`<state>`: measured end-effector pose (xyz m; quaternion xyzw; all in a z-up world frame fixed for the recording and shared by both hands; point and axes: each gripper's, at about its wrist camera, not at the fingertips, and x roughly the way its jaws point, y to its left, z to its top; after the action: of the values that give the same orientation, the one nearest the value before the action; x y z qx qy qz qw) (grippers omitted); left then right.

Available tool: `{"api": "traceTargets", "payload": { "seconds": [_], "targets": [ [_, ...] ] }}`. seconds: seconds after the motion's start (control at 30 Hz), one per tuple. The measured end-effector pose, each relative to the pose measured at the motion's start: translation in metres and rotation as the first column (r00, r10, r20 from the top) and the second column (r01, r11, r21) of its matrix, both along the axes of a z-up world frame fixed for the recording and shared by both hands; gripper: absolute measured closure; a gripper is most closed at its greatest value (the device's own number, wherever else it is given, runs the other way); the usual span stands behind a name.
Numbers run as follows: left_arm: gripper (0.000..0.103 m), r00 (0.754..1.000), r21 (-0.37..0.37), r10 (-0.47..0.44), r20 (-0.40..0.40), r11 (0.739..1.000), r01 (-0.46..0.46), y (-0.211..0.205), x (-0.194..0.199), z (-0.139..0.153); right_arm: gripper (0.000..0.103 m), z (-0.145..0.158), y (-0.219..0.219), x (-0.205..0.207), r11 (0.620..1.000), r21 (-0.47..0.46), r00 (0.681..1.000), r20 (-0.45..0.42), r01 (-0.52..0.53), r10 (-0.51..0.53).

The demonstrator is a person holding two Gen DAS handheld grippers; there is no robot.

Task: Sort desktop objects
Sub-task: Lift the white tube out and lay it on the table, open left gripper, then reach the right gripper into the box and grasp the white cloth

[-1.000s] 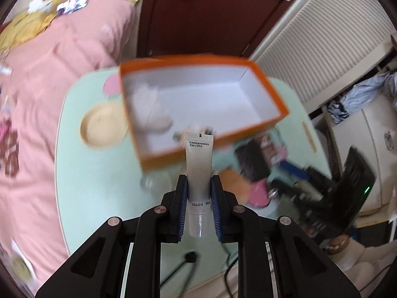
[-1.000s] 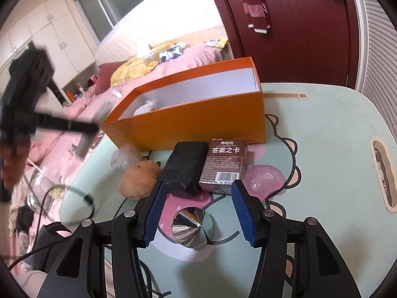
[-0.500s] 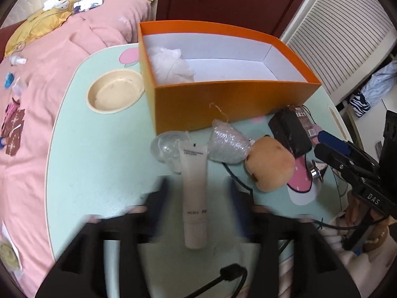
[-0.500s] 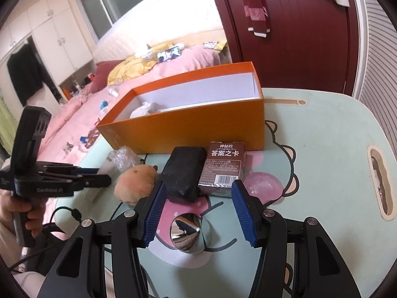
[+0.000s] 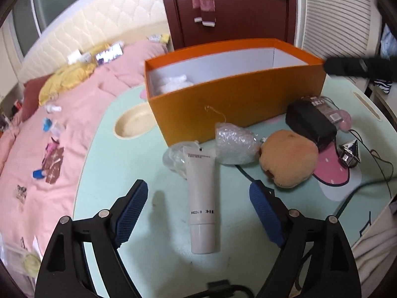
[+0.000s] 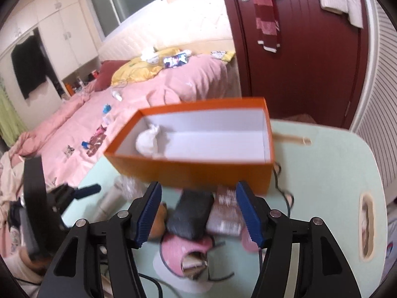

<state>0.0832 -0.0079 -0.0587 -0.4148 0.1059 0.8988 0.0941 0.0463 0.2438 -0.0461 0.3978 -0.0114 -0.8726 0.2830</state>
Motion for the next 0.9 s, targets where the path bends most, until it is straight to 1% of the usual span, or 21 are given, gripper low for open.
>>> {"api": "traceTargets", "payload": {
  "seconds": [0.17,0.2,0.23,0.33,0.4,0.47,0.53,0.63,0.8,0.9],
  "targets": [
    [0.007,1.000,0.044,0.023,0.013,0.999,-0.023,-0.007,-0.004,-0.004,0.039,0.020,-0.029,-0.026,0.996,0.037,0.996,0.027,-0.084,0.083],
    [0.007,0.999,0.050,0.029,0.017,0.998,-0.030,-0.008,-0.005,-0.005,0.039,0.025,-0.038,-0.031,0.993,0.049,0.994,0.028,-0.106,0.104],
    [0.000,0.999,0.057,0.035,0.022,0.998,-0.037,-0.010,-0.006,-0.006,0.039,0.029,-0.047,-0.036,0.990,0.059,0.991,0.037,-0.128,0.125],
    [0.000,0.998,0.076,0.054,0.035,0.996,-0.057,-0.013,-0.009,-0.009,0.039,0.035,-0.071,-0.053,0.981,0.077,0.981,0.088,-0.181,0.174],
    [0.000,0.997,0.089,0.066,0.044,0.994,-0.070,-0.016,-0.010,-0.010,0.038,0.034,-0.092,-0.067,0.973,0.091,0.969,0.144,-0.213,0.199],
    [0.000,0.996,0.101,0.078,0.053,0.991,-0.083,-0.018,-0.012,-0.012,0.038,0.031,-0.111,-0.078,0.964,0.109,0.959,0.181,-0.241,0.220],
    [0.000,0.994,0.113,0.090,0.062,0.989,-0.097,-0.021,-0.014,-0.014,0.038,0.025,-0.127,-0.086,0.959,0.121,0.953,0.200,-0.256,0.229],
    [0.000,0.992,0.124,0.101,0.070,0.986,-0.109,-0.023,-0.015,-0.016,0.038,0.009,-0.153,-0.101,0.947,0.154,0.937,0.258,-0.281,0.236],
    [0.000,0.993,0.125,0.100,0.068,0.986,-0.108,-0.024,-0.014,-0.017,0.038,-0.016,-0.176,-0.121,0.937,0.219,0.924,0.328,-0.274,0.193],
    [0.000,0.993,0.126,0.098,0.068,0.986,-0.106,-0.023,-0.014,-0.017,0.038,-0.030,-0.183,-0.133,0.931,0.238,0.907,0.385,-0.276,0.171]
  ]
}}
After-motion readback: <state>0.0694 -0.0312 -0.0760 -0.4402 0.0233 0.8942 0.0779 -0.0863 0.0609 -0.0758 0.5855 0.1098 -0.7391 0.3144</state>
